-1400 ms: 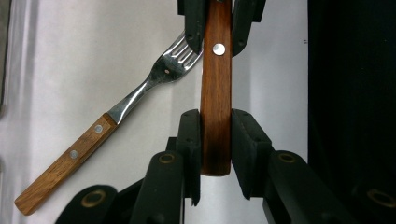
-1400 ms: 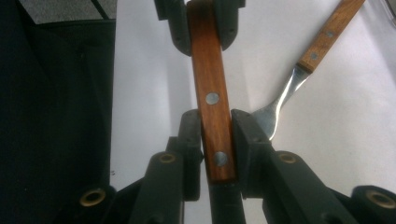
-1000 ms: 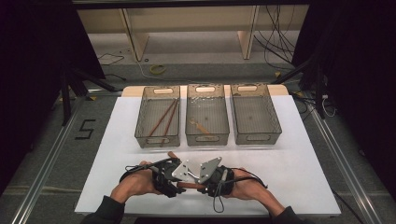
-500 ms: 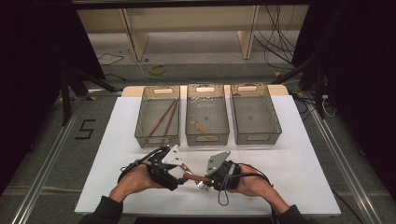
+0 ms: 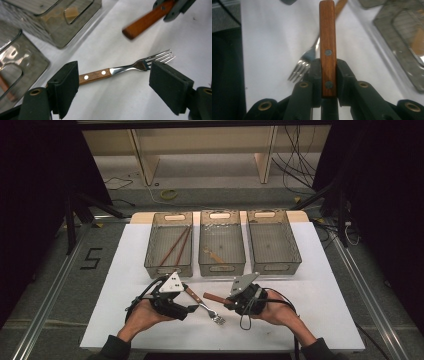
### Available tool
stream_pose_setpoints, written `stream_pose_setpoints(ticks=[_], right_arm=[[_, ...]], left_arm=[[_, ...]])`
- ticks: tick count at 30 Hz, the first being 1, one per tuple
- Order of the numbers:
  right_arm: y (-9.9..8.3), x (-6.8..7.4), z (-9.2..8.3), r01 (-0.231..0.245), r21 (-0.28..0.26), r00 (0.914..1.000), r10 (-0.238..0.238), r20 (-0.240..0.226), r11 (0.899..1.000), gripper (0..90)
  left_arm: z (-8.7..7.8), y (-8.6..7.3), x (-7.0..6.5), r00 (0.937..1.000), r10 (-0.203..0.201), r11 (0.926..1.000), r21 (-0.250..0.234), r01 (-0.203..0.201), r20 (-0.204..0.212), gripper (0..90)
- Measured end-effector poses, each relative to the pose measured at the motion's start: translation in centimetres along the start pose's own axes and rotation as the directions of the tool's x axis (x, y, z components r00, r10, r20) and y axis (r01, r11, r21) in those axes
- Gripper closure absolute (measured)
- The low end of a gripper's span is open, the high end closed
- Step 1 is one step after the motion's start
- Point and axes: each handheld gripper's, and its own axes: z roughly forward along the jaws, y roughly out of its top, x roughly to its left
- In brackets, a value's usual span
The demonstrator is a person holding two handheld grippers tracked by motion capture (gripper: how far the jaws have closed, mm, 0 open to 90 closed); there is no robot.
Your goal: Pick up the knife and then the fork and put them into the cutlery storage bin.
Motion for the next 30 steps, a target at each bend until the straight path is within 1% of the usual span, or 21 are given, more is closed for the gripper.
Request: stream_pose_setpoints(ticks=[2,4,5,8,10,12,13,14,16,18,21,23,25,27,28,30], right_arm=[[-0.1,-0.6,-0.4,-0.026,-0.014,0.9994,0.026,0.023,1.0,77.7],[-0.2,-1.2,-0.7,-0.064,-0.031,0.9969,0.066,0.044,0.997,77.6],[-0.2,-1.5,-1.0,-0.081,-0.039,0.9951,0.083,0.053,0.996,77.6],[-0.4,-2.6,-1.6,-0.135,-0.07,0.9871,0.14,0.077,0.988,77.7],[-0.5,-3.3,-2.0,-0.162,-0.079,0.9813,0.169,0.092,0.984,77.6],[-0.6,-4.1,-2.4,-0.192,-0.097,0.9734,0.202,0.108,0.977,77.6],[-0.7,-4.5,-2.6,-0.204,-0.105,0.97,0.216,0.112,0.973,77.6],[-0.8,-4.8,-2.8,-0.221,-0.111,0.9646,0.234,0.122,0.969,77.6],[-0.8,-5.6,-3.1,-0.249,-0.126,0.9557,0.265,0.128,0.96,77.6],[-0.9,-6.2,-3.3,-0.266,-0.129,0.9485,0.284,0.141,0.955,77.6],[-0.9,-7.2,-3.7,-0.299,-0.143,0.9353,0.32,0.152,0.943,77.6],[-0.8,-7.9,-3.9,-0.317,-0.151,0.9283,0.339,0.153,0.936,77.6],[-0.8,-8.5,-4.1,-0.326,-0.151,0.9216,0.35,0.168,0.933,77.6],[-0.8,-9.3,-4.4,-0.339,-0.158,0.9132,0.365,0.181,0.927,77.6],[-0.8,-9.6,-4.6,-0.351,-0.164,0.9067,0.378,0.186,0.922,77.6],[-0.7,-10.2,-4.9,-0.355,-0.172,0.9018,0.386,0.196,0.919,77.6]], left_arm=[[0.0,-0.4,0.0,0.9998,-0.016,0.9998,-0.015,0.016,-0.01,22.8],[0.0,-0.7,0.0,0.9992,-0.038,0.9988,-0.032,0.037,-0.015,22.6],[0.0,-0.8,0.1,0.9991,-0.039,0.9987,-0.034,0.039,-0.018,22.5],[0.0,-1.1,0.2,0.9976,-0.067,0.9966,-0.049,0.066,-0.018,22.2],[-0.1,-1.3,0.3,0.997,-0.076,0.9961,-0.047,0.075,-0.018,22.1],[-0.1,-1.5,0.3,0.996,-0.085,0.9948,-0.058,0.083,-0.027,21.7],[-0.2,-1.6,0.4,0.9949,-0.098,0.9931,-0.067,0.097,-0.021,21.7],[-0.2,-1.7,0.4,0.9938,-0.11,0.9917,-0.069,0.109,-0.015,21.7],[-0.4,-1.8,0.6,0.9929,-0.117,0.9902,-0.079,0.116,-0.017,21.7],[-0.5,-2.0,0.7,0.9917,-0.127,0.9885,-0.084,0.125,-0.017,21.6],[-0.6,-2.2,0.8,0.9904,-0.136,0.9869,-0.09,0.134,-0.025,21.6],[-0.7,-2.4,1.0,0.9892,-0.144,0.9857,-0.092,0.141,-0.029,21.7],[-0.8,-2.6,1.1,0.9871,-0.156,0.9832,-0.101,0.152,-0.034,21.6],[-0.9,-2.7,1.1,0.9861,-0.163,0.9818,-0.105,0.158,-0.035,21.7],[-0.9,-2.7,1.1,0.9856,-0.165,0.9811,-0.109,0.16,-0.036,21.7],[-0.9,-2.8,1.2,0.9859,-0.163,0.9818,-0.104,0.159,-0.037,21.7]])
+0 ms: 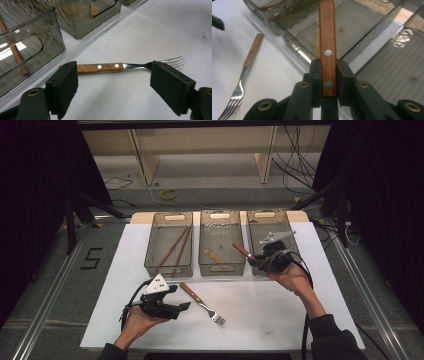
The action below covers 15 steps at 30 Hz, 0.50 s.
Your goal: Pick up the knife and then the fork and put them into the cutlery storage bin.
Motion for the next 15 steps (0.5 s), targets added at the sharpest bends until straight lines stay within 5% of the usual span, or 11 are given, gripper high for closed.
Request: stream_pose_setpoints(ticks=[15], right_arm=[[2.5,-3.3,0.1,-0.074,-0.008,0.9951,0.074,0.065,0.997,77.5]], left_arm=[[-0.2,-0.4,0.1,1.0,0.001,1.0,-0.001,-0.001,-0.007,21.9]])
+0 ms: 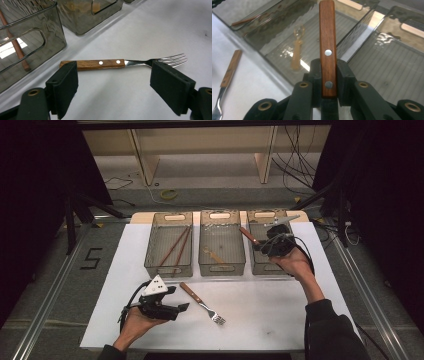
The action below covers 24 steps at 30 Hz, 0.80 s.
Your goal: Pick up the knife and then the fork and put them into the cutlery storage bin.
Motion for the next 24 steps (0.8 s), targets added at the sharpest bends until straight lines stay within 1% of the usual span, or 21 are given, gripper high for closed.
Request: stream_pose_setpoints(ticks=[1,3,8,16,19,21,24], right_arm=[[0.1,-0.2,0.1,-0.008,-0.002,1.0,0.008,-0.001,1.0,77.6],[0.3,-0.5,0.3,-0.015,0.009,0.9998,0.015,0.016,1.0,77.5],[0.7,-1.5,1.0,-0.045,0.023,0.9981,0.044,0.044,0.999,77.5],[1.3,-2.8,1.9,-0.083,0.033,0.9927,0.08,0.09,0.996,77.5],[1.4,-3.1,2.2,-0.1,0.03,0.9907,0.096,0.096,0.995,77.5],[1.5,-3.4,2.4,-0.105,0.035,0.9894,0.101,0.105,0.994,77.5],[1.4,-3.8,2.7,-0.126,0.042,0.986,0.12,0.116,0.991,77.4]], left_arm=[[0.0,0.0,0.0,1.0,-0.001,1.0,-0.002,0.001,0.0,21.9],[0.0,0.0,0.0,1.0,-0.001,1.0,-0.001,0.001,-0.002,21.9],[-0.1,-0.1,0.0,1.0,-0.007,0.9999,-0.012,0.007,-0.004,21.9],[-0.2,-0.1,0.0,1.0,-0.005,0.9999,-0.011,0.005,-0.004,22.1],[-0.2,-0.1,0.0,1.0,-0.005,0.9999,-0.01,0.005,-0.005,22.1],[-0.2,-0.2,0.1,1.0,-0.005,0.9999,-0.009,0.005,-0.005,22.0],[-0.2,-0.2,0.0,1.0,-0.005,1.0,-0.008,0.005,-0.005,22.1]])
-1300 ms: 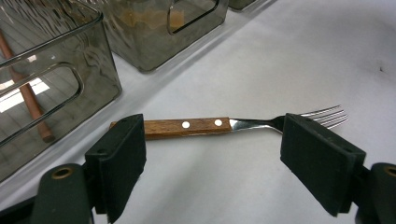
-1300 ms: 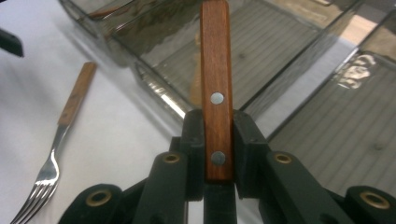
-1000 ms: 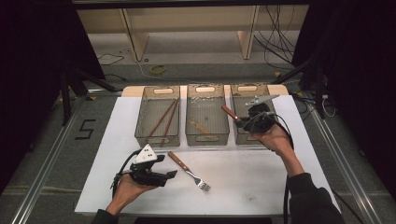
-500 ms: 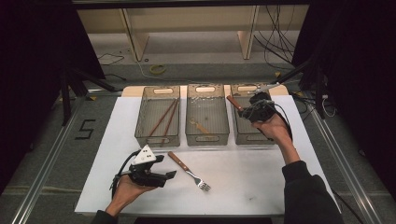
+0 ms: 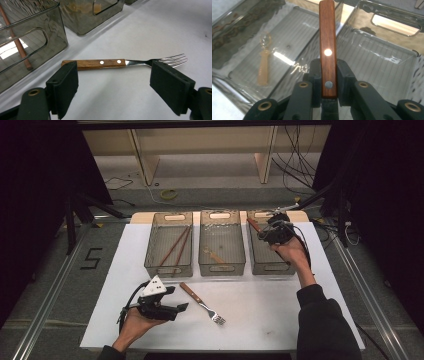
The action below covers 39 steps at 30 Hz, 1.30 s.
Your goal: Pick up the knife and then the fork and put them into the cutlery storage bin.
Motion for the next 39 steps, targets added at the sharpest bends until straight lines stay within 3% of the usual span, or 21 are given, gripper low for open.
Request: stream_pose_setpoints(ticks=[6,33,39], right_arm=[[-0.1,-0.8,0.8,-0.033,0.015,0.9993,0.032,0.019,0.999,77.4],[0.5,-1.6,2.9,-0.071,0.056,0.9946,0.066,0.08,0.996,76.3],[1.0,-1.6,2.7,-0.087,0.033,0.9921,0.084,0.093,0.996,61.1]], left_arm=[[0.0,0.0,0.0,1.0,-0.002,1.0,0.0,0.002,-0.001,22.1],[-0.1,0.0,0.1,0.9999,-0.005,1.0,-0.002,0.005,-0.009,22.3],[-0.1,0.0,0.2,0.9999,-0.006,1.0,-0.003,0.006,-0.011,22.3]])
